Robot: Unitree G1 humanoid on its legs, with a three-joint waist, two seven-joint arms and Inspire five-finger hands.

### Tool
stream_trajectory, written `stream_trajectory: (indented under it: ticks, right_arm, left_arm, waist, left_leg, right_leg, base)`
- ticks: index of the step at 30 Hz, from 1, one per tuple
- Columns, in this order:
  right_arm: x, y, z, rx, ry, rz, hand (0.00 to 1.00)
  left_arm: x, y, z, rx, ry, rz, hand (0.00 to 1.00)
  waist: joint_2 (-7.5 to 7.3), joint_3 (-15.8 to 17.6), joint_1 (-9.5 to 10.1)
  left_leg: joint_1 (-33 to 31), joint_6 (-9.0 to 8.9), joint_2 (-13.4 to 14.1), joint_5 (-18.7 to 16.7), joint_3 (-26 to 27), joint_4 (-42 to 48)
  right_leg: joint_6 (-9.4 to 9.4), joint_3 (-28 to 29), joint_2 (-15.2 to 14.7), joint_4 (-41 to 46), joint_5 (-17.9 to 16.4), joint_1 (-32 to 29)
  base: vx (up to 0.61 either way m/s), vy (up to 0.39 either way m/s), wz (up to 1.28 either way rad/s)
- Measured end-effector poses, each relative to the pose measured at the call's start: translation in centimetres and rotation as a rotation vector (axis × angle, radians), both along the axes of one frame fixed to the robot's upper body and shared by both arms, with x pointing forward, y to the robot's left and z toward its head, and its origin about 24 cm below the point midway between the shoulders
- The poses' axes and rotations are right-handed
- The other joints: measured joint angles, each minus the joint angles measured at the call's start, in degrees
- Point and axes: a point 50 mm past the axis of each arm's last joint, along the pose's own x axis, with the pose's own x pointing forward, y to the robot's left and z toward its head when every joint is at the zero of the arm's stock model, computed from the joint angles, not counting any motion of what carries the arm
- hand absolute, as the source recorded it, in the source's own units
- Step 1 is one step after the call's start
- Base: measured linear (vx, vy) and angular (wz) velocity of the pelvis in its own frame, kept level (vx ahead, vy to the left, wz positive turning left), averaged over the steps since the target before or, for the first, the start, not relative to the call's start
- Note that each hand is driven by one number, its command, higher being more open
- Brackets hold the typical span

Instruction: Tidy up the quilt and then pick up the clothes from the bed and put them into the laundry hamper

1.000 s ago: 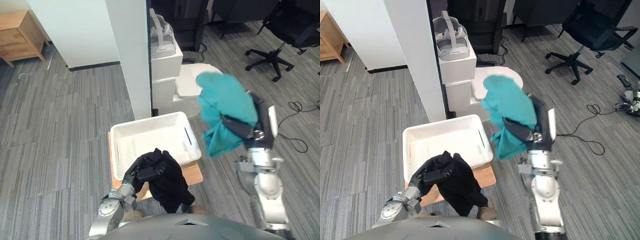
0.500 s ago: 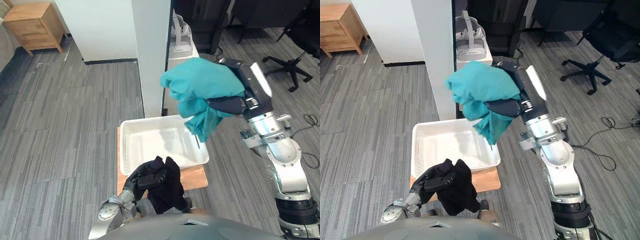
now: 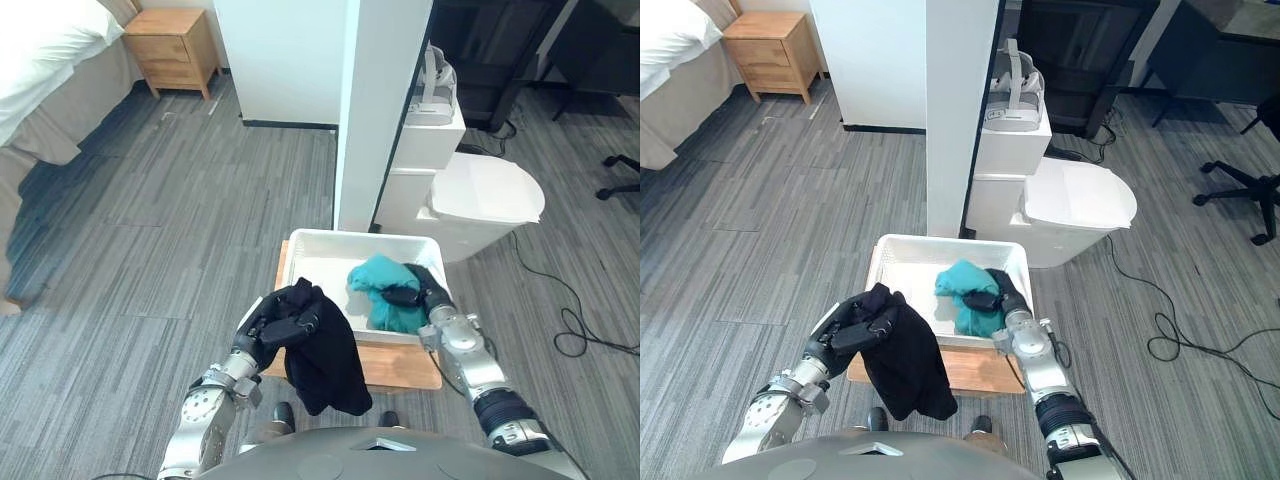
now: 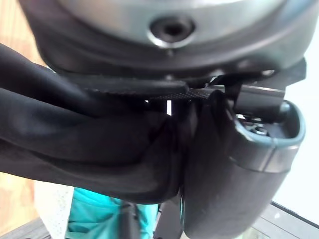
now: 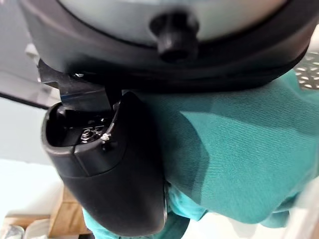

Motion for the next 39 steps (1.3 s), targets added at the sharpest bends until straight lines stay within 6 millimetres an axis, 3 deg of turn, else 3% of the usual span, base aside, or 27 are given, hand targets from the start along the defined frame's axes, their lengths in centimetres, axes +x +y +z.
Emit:
stream_trajectory:
  ticks: [4, 9, 11, 14, 18, 24, 30, 34, 39]
  right_arm:
    - [-0.1, 0.3, -0.1, -0.076, -0.022, 0.028, 1.0]
    - [0.8, 0.9, 1.4, -0.19, -0.149, 0.106, 1.0]
    - [1.6, 1.5, 3.2, -0.184, -0.241, 0.115, 1.0]
    - [2.5, 2.3, 5.7, -0.171, -0.378, 0.119, 1.0]
    - [3.5, 3.3, 10.0, -0.146, -0.567, 0.143, 1.0]
    - [3.2, 4.5, 15.9, -0.104, -0.786, 0.252, 1.0]
    - [2.4, 3.4, 19.1, -0.021, -0.888, 0.261, 1.0]
    - [1.1, 0.0, 20.0, -0.068, -0.911, 0.184, 1.0]
    - [-0.9, -4.2, 18.7, 0.078, -0.842, 0.021, 1.0]
  left_arm:
    - [1.0, -0.1, 2.8, -0.008, -0.134, -0.034, 0.0]
    - [3.0, 0.6, 7.8, -0.062, -0.383, -0.007, 0.0]
    - [3.9, 1.1, 10.3, -0.045, -0.528, 0.019, 0.0]
    - [4.5, 1.8, 12.5, 0.009, -0.665, 0.074, 0.0]
    - [5.1, 2.6, 15.0, 0.13, -0.822, 0.135, 0.0]
    - [5.5, 3.2, 18.1, 0.263, -1.004, 0.225, 0.0]
    - [7.6, 3.1, 18.3, 0.391, -1.028, 0.269, 0.0]
    - [9.8, 4.7, 15.6, 0.487, -0.879, 0.345, 0.0]
    - [10.6, 6.7, 12.2, 0.647, -0.708, 0.421, 0.0]
  waist:
    - [0.05, 0.0, 0.16]
    - [0.1, -0.1, 0.05]
    - [0.09, -0.1, -0.05]
    - [0.07, -0.1, -0.23]
    - [-0.05, -0.1, -0.52]
    - [-1.23, -1.3, -1.83]
    - [-1.39, -3.5, -3.93]
    - [-0.88, -5.1, -5.81]
    - [-0.66, -5.4, -8.27]
  left_leg:
    - [-1.0, -0.1, 0.0, 0.6, -0.7, 0.0]
    - [-0.7, -0.14, 0.2, 1.0, -0.4, 0.0]
    - [-0.1, -0.16, 0.4, 1.0, 0.3, 0.2]
    - [1.8, -0.4, 0.4, 0.8, 2.0, 0.2]
    - [3.4, -0.58, 0.8, -0.1, 4.6, 0.0]
    - [5.8, -1.79, 2.5, -1.3, 9.7, 0.0]
    - [8.3, -3.11, 3.8, -2.2, 14.7, 0.2]
    - [9.2, -3.93, 4.4, -3.3, 18.3, 0.2]
    - [10.3, -4.97, 5.5, -5.2, 22.7, 1.5]
  right_leg:
    - [-0.02, -1.3, -0.1, -0.1, 0.0, -0.2]
    - [-0.18, -1.0, 0.3, -0.1, 0.3, 0.0]
    - [-0.3, -0.3, 0.4, -0.1, 0.7, 0.0]
    - [-0.29, 1.3, 0.4, -0.1, 0.9, 0.9]
    - [-0.4, 3.7, 0.5, -0.2, 1.2, 1.0]
    - [-0.66, 6.3, 1.6, -0.2, 1.0, 1.0]
    - [-0.76, 10.3, 3.1, -0.1, 1.1, 0.9]
    - [-0.76, 13.1, 3.9, -0.1, 1.1, 0.0]
    - [-0.77, 16.9, 5.3, -0.1, 1.1, -0.9]
  base:
    - [-0.06, 0.022, 0.17]
    - [-0.01, 0.003, -0.02]
    - [0.0, 0.013, -0.16]
    - [0.0, 0.016, -0.26]
    - [-0.04, 0.017, -0.3]
    - [-0.01, -0.012, -0.35]
    - [0.05, -0.022, -0.41]
    - [0.04, -0.007, -0.41]
    - [0.02, -0.021, -0.45]
